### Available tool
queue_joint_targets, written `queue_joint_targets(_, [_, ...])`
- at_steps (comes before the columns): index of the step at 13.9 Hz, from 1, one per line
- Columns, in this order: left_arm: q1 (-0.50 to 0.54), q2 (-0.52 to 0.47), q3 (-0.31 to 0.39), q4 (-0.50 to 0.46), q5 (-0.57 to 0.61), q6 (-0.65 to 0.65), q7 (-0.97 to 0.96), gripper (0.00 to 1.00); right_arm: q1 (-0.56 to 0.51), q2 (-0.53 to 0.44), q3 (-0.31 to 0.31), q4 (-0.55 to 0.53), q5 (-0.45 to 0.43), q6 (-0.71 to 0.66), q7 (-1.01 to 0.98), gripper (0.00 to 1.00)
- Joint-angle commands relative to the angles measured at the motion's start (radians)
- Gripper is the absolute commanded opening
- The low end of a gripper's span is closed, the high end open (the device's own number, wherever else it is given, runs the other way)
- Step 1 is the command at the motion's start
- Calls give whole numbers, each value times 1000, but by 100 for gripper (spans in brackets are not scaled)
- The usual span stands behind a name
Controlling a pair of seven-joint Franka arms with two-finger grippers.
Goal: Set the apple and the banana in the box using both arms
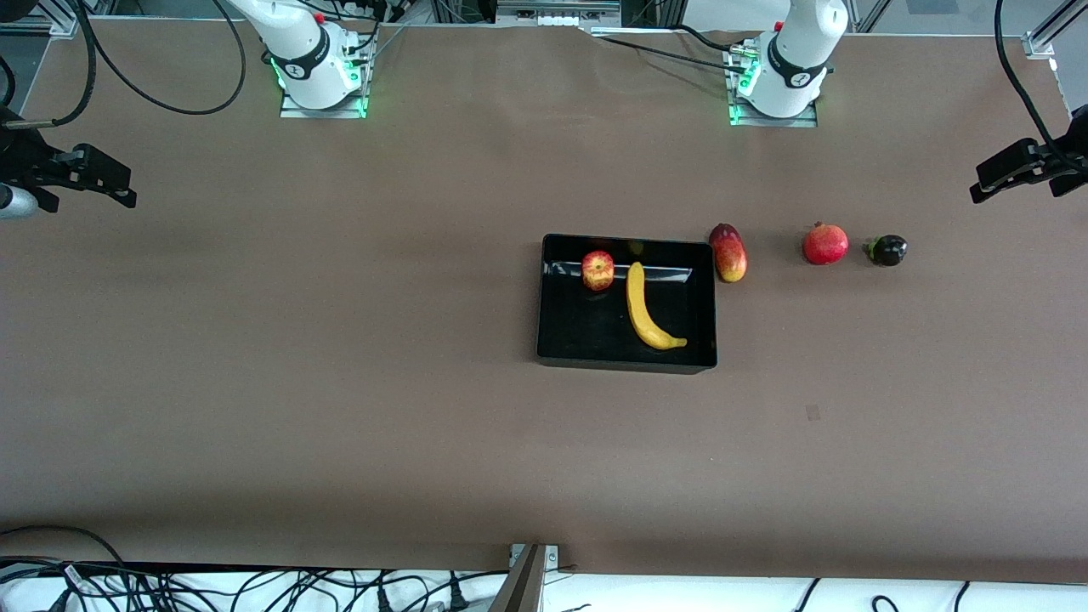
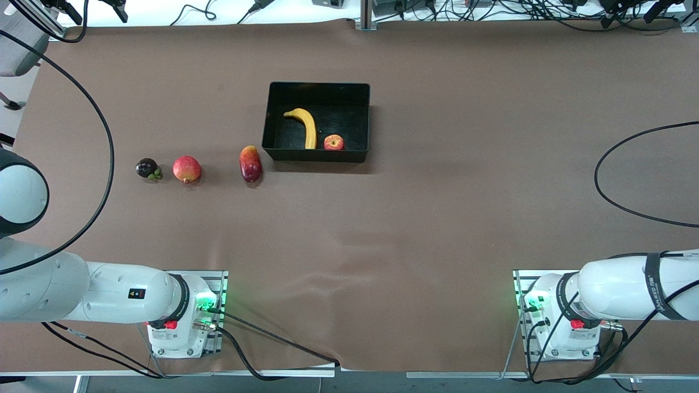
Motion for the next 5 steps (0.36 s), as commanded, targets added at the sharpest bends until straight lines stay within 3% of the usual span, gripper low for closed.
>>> queue_joint_targets(1, [-9,-22,1,-40,5,38,17,100,8,5,-7,14,-7,-10,-14,100])
queue_joint_targets(5, [-9,-24,-34,-37,-24,39,-3,100,8,5,-7,14,-7,-10,-14,100])
